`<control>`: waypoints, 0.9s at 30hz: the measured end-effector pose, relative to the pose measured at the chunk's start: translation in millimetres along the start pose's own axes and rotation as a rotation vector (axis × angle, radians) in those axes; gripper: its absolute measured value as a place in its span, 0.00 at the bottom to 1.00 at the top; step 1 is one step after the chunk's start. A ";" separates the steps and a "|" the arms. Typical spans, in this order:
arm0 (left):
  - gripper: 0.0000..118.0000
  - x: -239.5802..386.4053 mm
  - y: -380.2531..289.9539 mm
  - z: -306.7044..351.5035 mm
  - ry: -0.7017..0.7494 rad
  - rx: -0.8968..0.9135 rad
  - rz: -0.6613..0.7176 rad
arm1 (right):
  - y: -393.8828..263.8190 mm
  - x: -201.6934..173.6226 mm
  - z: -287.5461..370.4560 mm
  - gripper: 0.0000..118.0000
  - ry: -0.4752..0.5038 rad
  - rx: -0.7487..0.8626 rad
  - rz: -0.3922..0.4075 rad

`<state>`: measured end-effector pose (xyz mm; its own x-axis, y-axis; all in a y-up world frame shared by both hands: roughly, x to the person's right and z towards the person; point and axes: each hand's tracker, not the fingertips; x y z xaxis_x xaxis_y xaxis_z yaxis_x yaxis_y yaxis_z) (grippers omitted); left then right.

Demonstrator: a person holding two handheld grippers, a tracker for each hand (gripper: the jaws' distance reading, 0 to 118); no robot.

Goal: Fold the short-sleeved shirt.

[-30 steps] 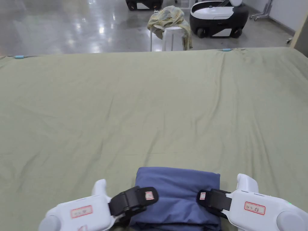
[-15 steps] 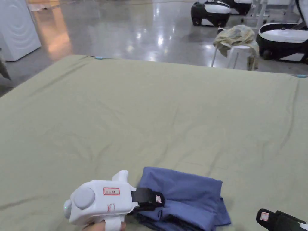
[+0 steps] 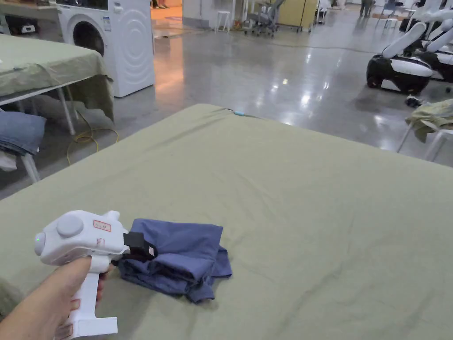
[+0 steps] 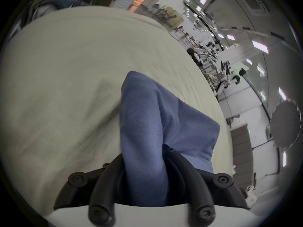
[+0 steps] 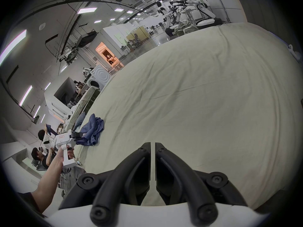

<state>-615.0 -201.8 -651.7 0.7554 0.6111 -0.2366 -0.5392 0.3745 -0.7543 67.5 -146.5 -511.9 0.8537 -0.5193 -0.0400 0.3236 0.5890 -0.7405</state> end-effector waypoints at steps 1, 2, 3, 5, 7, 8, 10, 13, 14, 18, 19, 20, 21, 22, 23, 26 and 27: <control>0.27 4.4 -0.5 2.3 0.019 0.024 -0.031 | 0.4 -2.4 0.6 0.06 0.001 0.002 0.004; 0.45 15.2 -9.1 10.2 0.005 0.041 -0.055 | 0.8 -4.2 2.6 0.06 0.003 0.006 0.005; 0.70 17.2 -8.7 19.3 -0.014 0.059 -0.064 | 1.2 -5.4 5.3 0.06 0.005 0.011 0.004; 0.88 27.4 -8.8 50.7 -0.033 0.143 -0.062 | 3.0 -5.9 14.0 0.06 0.012 0.021 0.014; 0.88 54.8 -17.6 86.7 -0.018 0.218 -0.147 | 6.0 -5.9 22.6 0.06 0.005 0.035 0.042; 0.88 74.6 -24.4 99.6 -0.013 0.254 -0.214 | 8.6 -3.9 28.2 0.06 0.001 0.046 0.056; 0.88 119.5 -42.0 116.3 0.009 0.323 -0.344 | 14.9 -1.5 39.7 0.06 -0.014 0.081 0.089; 0.88 204.5 -86.5 115.8 0.010 0.417 -0.533 | 28.5 1.8 64.2 0.06 -0.070 0.185 0.152; 0.87 236.7 -102.9 109.5 -0.006 0.452 -0.593 | 34.7 1.7 73.6 0.06 -0.092 0.233 0.180; 0.42 344.9 -168.7 74.2 -0.077 0.568 -0.806 | 64.5 -3.0 105.0 0.06 -0.194 0.415 0.330; 0.21 372.8 -188.3 64.9 -0.076 0.621 -0.854 | 72.9 -5.3 112.4 0.06 -0.208 0.474 0.371; 0.15 396.5 -203.8 56.9 -0.073 0.657 -0.865 | 81.1 -4.4 118.4 0.06 -0.210 0.526 0.396; 0.15 416.9 -218.0 49.7 -0.076 0.698 -0.874 | 89.6 -5.4 124.7 0.06 -0.216 0.577 0.417; 0.15 432.6 -225.4 43.2 -0.083 0.714 -0.863 | 96.6 -7.2 129.5 0.06 -0.241 0.609 0.428; 0.15 448.7 -232.2 38.3 -0.080 0.711 -0.860 | 105.7 -9.4 135.0 0.06 -0.269 0.639 0.435; 0.14 481.3 -239.2 36.2 -0.104 0.718 -0.879 | 130.8 -8.8 149.7 0.06 -0.298 0.721 0.456; 0.14 486.9 -240.7 39.0 -0.101 0.739 -0.887 | 136.5 -8.6 152.7 0.06 -0.307 0.724 0.459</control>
<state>-132.0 32.8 -561.5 0.9619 -0.0300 0.2717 0.0541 0.9952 -0.0815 166.6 32.8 -510.2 0.9995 -0.0111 0.0304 0.0138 0.9959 -0.0890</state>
